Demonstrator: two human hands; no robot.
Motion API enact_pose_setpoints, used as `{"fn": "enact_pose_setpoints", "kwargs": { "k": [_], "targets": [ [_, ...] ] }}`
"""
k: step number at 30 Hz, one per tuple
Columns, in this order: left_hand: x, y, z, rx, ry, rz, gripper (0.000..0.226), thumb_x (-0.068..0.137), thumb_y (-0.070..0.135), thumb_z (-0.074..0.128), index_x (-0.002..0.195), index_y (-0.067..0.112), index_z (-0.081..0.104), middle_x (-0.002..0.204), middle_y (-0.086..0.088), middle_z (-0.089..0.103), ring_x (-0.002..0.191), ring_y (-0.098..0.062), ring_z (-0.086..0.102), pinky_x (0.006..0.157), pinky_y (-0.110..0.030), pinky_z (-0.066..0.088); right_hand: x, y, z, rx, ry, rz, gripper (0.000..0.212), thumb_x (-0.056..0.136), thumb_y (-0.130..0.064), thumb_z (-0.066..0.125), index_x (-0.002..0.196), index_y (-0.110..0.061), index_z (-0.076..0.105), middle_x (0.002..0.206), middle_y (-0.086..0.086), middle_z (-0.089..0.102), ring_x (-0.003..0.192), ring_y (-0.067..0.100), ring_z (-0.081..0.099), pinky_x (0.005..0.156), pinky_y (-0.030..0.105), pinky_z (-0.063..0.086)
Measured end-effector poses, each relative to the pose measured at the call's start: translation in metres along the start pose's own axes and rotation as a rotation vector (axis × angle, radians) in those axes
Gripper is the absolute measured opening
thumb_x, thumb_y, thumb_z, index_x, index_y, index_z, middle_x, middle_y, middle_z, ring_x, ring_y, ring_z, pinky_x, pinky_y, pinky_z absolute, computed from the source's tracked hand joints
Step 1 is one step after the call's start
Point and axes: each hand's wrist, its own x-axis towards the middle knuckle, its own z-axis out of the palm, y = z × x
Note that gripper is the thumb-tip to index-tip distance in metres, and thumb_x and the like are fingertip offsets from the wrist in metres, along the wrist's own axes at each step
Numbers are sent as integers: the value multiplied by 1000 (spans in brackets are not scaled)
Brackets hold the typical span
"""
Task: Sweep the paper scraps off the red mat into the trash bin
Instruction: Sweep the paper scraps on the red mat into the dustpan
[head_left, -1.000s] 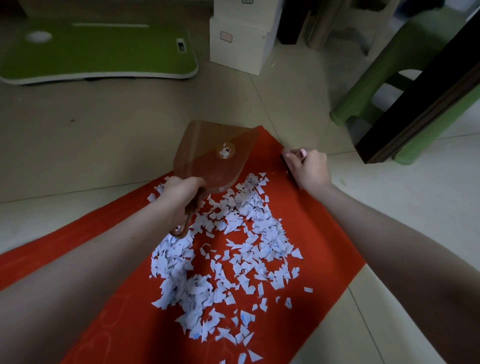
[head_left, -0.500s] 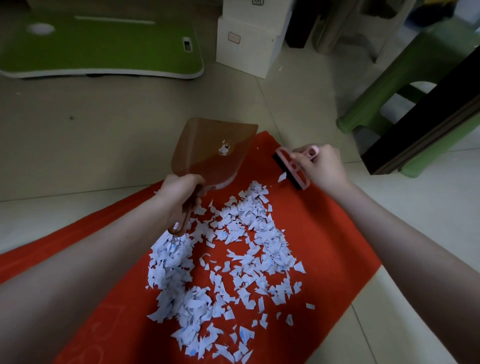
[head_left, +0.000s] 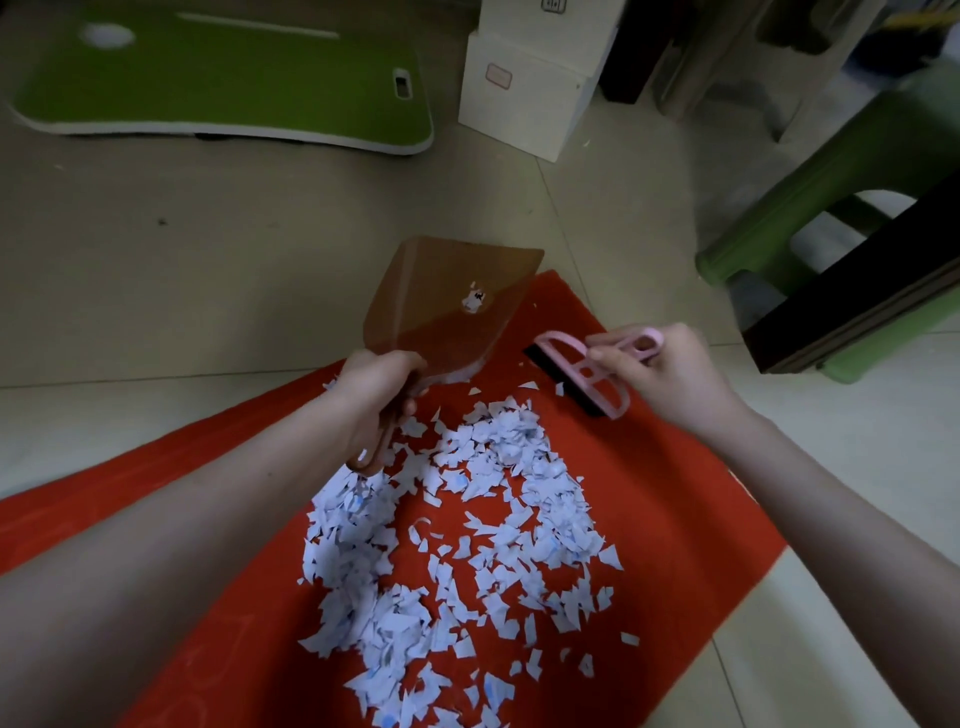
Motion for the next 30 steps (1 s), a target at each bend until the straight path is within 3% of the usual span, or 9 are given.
{"fn": "enact_pose_setpoints", "kwargs": {
  "k": [8,11,13,16,18,21,24,26,30],
  "targets": [
    [6,2,-6,-39,25,8,10,91,10,54,89,0,53,55,-8,51,29,-12,39,33,-18,34,66,23,14,-2,152,82,18,86,-23,66,81,-8,74,76,10,73,65,8,63,57,27,44],
    [9,1,-6,-56,36,-7,10,92,10,54,89,0,54,54,-8,53,29,-12,41,34,-18,35,89,29,29,-8,211,90,40,82,-41,60,73,-3,69,69,18,68,59,23,60,54,32,40],
    [10,1,-6,-63,43,-16,11,92,11,54,89,1,55,54,-8,53,30,-11,42,33,-18,35,100,30,39,-57,207,115,45,86,-38,62,77,6,66,72,24,66,62,32,58,55,36,36],
    [9,1,-5,-71,69,-12,11,92,11,55,88,1,56,51,-7,53,29,-11,42,33,-17,35,106,27,52,-110,141,120,36,88,-26,65,59,-5,58,54,9,55,56,22,48,52,27,25],
    [9,-1,-6,-65,80,-7,12,92,11,55,85,1,57,44,-4,51,30,-12,41,34,-16,33,106,27,53,-107,51,103,40,85,-32,67,54,-11,54,50,6,52,51,26,46,50,29,34],
    [11,-5,-9,-44,87,-15,18,91,11,55,77,0,56,39,-3,47,30,-13,39,34,-18,32,91,22,38,-120,-159,42,23,86,-25,67,73,-6,70,68,11,70,67,26,65,64,39,51],
    [15,-5,-14,-33,89,-29,21,91,12,54,73,2,57,43,-5,50,31,-13,39,38,-21,32,60,13,13,-43,-334,15,8,85,-18,71,80,-11,74,76,5,74,69,14,66,67,30,51],
    [19,-4,-17,-37,91,-29,19,91,12,54,74,3,56,54,-9,51,31,-13,39,39,-20,32,50,12,0,42,-314,17,6,84,-17,71,83,-12,75,76,4,75,66,7,63,64,26,50],
    [23,-3,-18,-38,83,-29,17,91,12,54,75,5,53,60,-10,49,31,-13,39,38,-18,32,70,26,-1,-50,-86,21,10,87,-19,68,77,-20,71,71,2,71,63,8,59,59,28,44]
  ]
}}
